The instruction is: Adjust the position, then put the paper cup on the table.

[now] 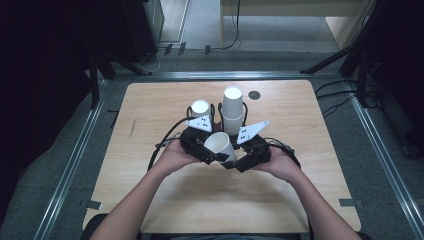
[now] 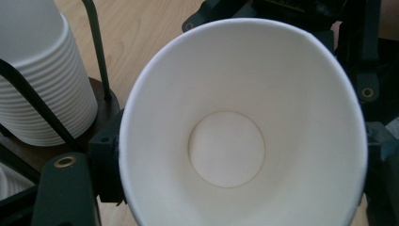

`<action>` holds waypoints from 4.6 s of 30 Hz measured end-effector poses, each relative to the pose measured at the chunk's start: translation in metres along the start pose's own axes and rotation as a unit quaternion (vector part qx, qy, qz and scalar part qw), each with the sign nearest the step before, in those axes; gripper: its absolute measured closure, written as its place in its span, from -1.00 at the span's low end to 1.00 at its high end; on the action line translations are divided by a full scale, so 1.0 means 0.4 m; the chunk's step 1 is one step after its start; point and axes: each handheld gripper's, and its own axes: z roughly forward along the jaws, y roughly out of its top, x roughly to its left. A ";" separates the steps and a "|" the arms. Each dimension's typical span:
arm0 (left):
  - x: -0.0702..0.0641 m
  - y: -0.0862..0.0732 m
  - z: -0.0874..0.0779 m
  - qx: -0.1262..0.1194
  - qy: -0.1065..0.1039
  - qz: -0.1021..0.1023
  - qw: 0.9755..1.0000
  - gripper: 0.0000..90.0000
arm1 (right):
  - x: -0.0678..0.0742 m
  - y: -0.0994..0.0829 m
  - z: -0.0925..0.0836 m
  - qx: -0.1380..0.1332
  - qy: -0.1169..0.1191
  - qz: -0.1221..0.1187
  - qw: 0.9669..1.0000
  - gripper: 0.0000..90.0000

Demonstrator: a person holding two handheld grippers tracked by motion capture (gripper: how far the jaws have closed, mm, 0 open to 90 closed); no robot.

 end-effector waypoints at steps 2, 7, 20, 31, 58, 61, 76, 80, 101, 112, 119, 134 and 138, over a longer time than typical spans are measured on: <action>-0.002 0.001 0.001 0.003 -0.002 0.002 1.000 -0.51 | -0.001 -0.001 -0.001 -0.001 0.003 -0.003 1.000 -0.26; -0.007 0.004 0.005 0.021 0.002 0.009 1.000 -0.47 | 0.001 -0.003 0.005 0.009 0.005 -0.001 1.000 -0.26; 0.002 0.003 -0.006 0.023 0.008 -0.006 1.000 -0.45 | -0.005 -0.012 -0.003 0.002 -0.008 0.018 1.000 -0.50; 0.019 -0.002 -0.029 0.039 0.024 -0.010 0.999 -0.45 | -0.010 -0.032 -0.011 0.015 -0.041 0.030 0.999 -0.53; 0.048 -0.036 -0.085 0.085 0.024 -0.007 0.996 -0.45 | -0.028 -0.072 -0.084 0.007 -0.096 0.037 0.995 -0.51; 0.053 -0.044 -0.093 0.086 0.028 -0.011 0.996 -0.45 | -0.029 -0.075 -0.090 0.008 -0.100 0.035 0.994 -0.51; 0.071 -0.082 -0.142 0.088 0.052 -0.028 0.994 -0.45 | -0.048 -0.085 -0.125 0.000 -0.115 0.045 0.992 -0.51; 0.078 -0.100 -0.158 0.091 0.065 -0.037 0.993 -0.45 | -0.054 -0.084 -0.131 -0.003 -0.121 0.048 0.992 -0.51; 0.134 -0.158 -0.250 0.084 0.123 -0.074 0.986 -0.45 | -0.077 -0.088 -0.114 0.006 -0.113 0.057 0.992 -0.51; 0.187 -0.180 -0.285 0.086 0.161 -0.105 0.978 -0.46 | -0.069 -0.089 -0.087 0.019 -0.110 0.053 0.992 -0.51; 0.227 -0.202 -0.299 0.097 0.195 -0.129 0.968 -0.46 | -0.053 -0.085 -0.061 0.026 -0.105 0.052 0.993 -0.51; 0.298 -0.224 -0.319 0.100 0.222 -0.156 0.957 -0.47 | -0.050 -0.088 -0.047 0.026 -0.108 0.056 0.992 -0.51; 0.310 -0.231 -0.317 0.102 0.225 -0.161 0.955 -0.47 | -0.049 -0.090 -0.052 0.026 -0.109 0.060 0.992 -0.51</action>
